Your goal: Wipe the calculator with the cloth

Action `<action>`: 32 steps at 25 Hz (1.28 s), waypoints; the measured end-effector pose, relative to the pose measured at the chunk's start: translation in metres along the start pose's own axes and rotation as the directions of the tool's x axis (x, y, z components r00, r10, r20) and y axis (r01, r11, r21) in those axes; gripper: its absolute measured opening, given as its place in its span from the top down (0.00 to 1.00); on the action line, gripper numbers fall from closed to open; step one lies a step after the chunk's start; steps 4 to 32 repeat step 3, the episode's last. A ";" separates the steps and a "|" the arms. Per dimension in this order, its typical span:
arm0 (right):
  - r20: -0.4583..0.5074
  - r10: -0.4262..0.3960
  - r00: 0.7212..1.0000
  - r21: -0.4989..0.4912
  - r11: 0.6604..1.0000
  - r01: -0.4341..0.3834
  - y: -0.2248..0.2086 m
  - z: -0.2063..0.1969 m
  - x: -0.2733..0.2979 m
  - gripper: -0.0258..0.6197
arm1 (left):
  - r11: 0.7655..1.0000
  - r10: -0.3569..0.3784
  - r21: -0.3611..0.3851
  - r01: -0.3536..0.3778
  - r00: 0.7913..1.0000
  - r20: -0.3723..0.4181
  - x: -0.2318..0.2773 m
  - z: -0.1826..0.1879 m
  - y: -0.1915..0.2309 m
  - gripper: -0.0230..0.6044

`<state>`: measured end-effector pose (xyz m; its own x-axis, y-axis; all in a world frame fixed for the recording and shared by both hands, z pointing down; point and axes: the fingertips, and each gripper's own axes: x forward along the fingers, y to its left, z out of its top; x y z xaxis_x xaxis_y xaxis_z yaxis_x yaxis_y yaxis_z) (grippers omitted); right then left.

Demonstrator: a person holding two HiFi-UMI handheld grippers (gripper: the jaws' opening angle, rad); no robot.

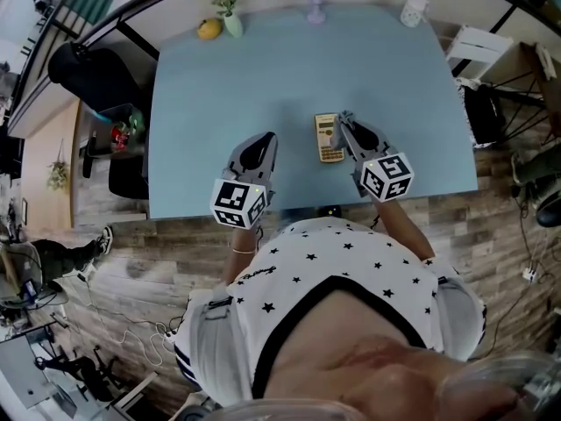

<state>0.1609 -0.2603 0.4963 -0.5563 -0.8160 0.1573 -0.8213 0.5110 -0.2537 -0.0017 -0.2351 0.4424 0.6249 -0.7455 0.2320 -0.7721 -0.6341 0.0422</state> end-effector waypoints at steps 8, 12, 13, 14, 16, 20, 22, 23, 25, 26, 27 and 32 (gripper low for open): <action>0.001 0.002 1.000 0.002 1.000 -0.002 0.002 -0.001 0.001 0.89 | 1.000 0.005 -0.003 -0.005 1.000 0.000 -0.002 -0.002 0.002 0.91; 0.001 0.002 1.000 0.002 1.000 -0.002 0.002 -0.001 0.001 0.89 | 1.000 0.005 -0.003 -0.005 1.000 0.000 -0.002 -0.002 0.002 0.91; 0.001 0.002 1.000 0.002 1.000 -0.002 0.002 -0.001 0.001 0.89 | 1.000 0.005 -0.003 -0.005 1.000 0.000 -0.002 -0.002 0.002 0.91; 0.001 0.002 1.000 0.002 1.000 -0.002 0.002 -0.001 0.001 0.89 | 1.000 0.005 -0.003 -0.005 1.000 0.000 -0.002 -0.002 0.002 0.91; 0.001 0.002 1.000 0.002 1.000 -0.002 0.002 -0.001 0.001 0.89 | 1.000 0.005 -0.003 -0.005 1.000 0.000 -0.002 -0.002 0.002 0.91; 0.001 0.002 1.000 0.002 1.000 -0.002 0.002 -0.001 0.001 0.89 | 1.000 0.005 -0.003 -0.005 1.000 0.000 -0.002 -0.002 0.002 0.91; 0.001 0.002 1.000 0.002 1.000 -0.002 0.002 -0.001 0.001 0.89 | 1.000 0.005 -0.003 -0.005 1.000 0.000 -0.002 -0.002 0.002 0.91; 0.001 0.002 1.000 0.002 1.000 -0.002 0.002 -0.001 0.001 0.89 | 1.000 0.005 -0.003 -0.005 1.000 0.000 -0.002 -0.002 0.002 0.91; 0.001 0.002 1.000 0.002 1.000 -0.002 0.002 -0.001 0.001 0.89 | 1.000 0.005 -0.003 -0.005 1.000 0.000 -0.002 -0.002 0.002 0.91; 0.001 0.002 1.000 0.002 1.000 -0.002 0.002 -0.001 0.001 0.89 | 1.000 0.005 -0.003 -0.005 1.000 0.000 -0.002 -0.002 0.002 0.91; 0.001 0.002 1.000 0.002 1.000 -0.002 0.002 -0.001 0.001 0.89 | 1.000 0.005 -0.003 -0.005 1.000 0.000 -0.002 -0.002 0.002 0.91; 0.001 0.002 1.000 0.002 1.000 -0.002 0.002 -0.001 0.001 0.89 | 1.000 0.005 -0.003 -0.005 1.000 0.000 -0.002 -0.002 0.002 0.91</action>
